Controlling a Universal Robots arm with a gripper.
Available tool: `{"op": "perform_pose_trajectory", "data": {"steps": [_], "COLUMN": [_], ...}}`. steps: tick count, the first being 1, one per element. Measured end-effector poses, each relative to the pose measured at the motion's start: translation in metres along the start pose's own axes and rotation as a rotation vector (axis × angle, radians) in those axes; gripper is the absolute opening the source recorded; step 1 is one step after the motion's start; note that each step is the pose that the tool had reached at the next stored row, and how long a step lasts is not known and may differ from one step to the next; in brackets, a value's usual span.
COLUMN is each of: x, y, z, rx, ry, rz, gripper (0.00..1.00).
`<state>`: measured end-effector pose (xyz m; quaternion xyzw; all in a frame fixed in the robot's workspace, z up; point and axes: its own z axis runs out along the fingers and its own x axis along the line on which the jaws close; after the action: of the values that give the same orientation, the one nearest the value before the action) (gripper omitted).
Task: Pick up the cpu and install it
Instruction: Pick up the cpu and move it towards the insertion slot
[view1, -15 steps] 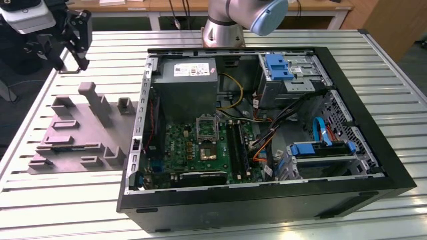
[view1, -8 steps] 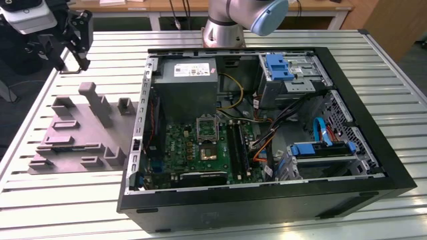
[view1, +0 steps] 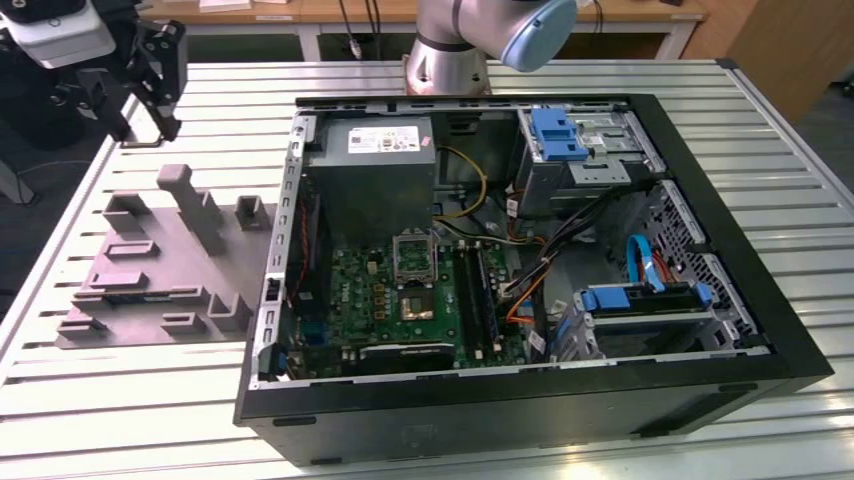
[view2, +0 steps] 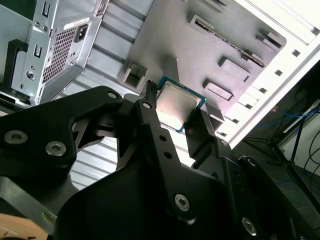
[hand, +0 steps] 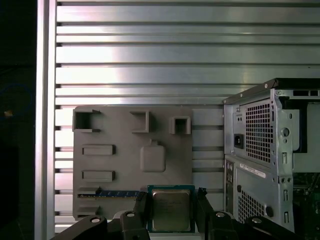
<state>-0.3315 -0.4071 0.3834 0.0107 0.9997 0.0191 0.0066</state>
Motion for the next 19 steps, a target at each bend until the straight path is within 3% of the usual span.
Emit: {"op": "perform_pose_trajectory", "data": {"steps": [8,16,19], "x": [-0.0064,-0.0064,-0.0113], "y": [0.0002,0.0001,0.0003], "z": [0.0001,0.0001,0.0002], "rx": [0.0,0.0,0.0], "ry": [0.0,0.0001,0.0], "rz": [0.0,0.0,0.0], "gripper": [0.47,0.47,0.47]}}
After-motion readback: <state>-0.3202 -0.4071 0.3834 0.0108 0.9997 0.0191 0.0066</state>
